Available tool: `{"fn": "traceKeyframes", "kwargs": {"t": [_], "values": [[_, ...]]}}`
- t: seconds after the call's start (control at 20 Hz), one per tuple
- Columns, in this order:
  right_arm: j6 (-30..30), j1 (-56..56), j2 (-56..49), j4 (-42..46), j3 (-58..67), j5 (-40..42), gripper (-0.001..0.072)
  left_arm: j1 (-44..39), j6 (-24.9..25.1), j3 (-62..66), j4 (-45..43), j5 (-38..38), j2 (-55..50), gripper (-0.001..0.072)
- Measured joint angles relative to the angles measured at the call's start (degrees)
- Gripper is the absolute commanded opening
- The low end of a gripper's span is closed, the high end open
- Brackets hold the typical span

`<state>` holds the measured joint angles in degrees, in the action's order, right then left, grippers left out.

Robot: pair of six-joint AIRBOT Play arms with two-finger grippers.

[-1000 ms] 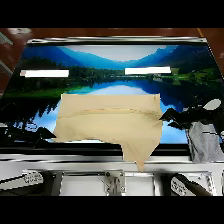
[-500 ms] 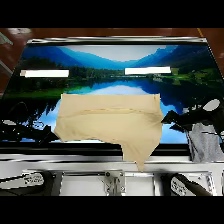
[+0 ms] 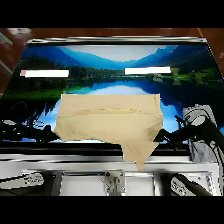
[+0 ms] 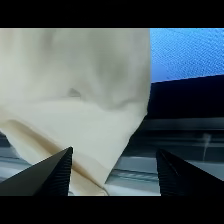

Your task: Fold the shirts.

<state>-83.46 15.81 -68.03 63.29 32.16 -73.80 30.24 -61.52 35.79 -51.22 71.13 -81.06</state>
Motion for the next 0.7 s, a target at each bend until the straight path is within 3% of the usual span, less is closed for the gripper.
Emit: {"fn": "traceKeyframes", "kwargs": {"t": [0.1,0.2,0.45,0.55,0.6,0.7], "values": [[0.07,0.00,0.00,-0.92,-2.47,1.49,0.0604,0.00,0.28,0.00,0.07,0.22,0.22,0.0037],[-0.44,0.00,0.00,-1.64,-4.39,3.89,0.0493,0.00,0.50,0.00,0.20,0.33,0.39,0.0037],[-0.92,0.04,0.09,-8.17,-7.37,9.44,0.0488,0.00,0.72,0.00,0.26,0.35,0.61,0.0037],[-0.63,-0.02,0.04,-8.96,-7.85,11.63,0.0125,0.00,0.79,0.00,0.28,-0.07,0.61,0.0037],[-0.50,0.00,0.00,-8.76,-7.96,12.76,0.0067,0.00,0.81,0.00,0.28,-0.20,0.61,0.0036],[-0.31,0.04,0.00,-9.55,-8.02,12.72,0.0067,0.00,0.87,0.04,0.28,-0.63,0.70,0.0036]]}}
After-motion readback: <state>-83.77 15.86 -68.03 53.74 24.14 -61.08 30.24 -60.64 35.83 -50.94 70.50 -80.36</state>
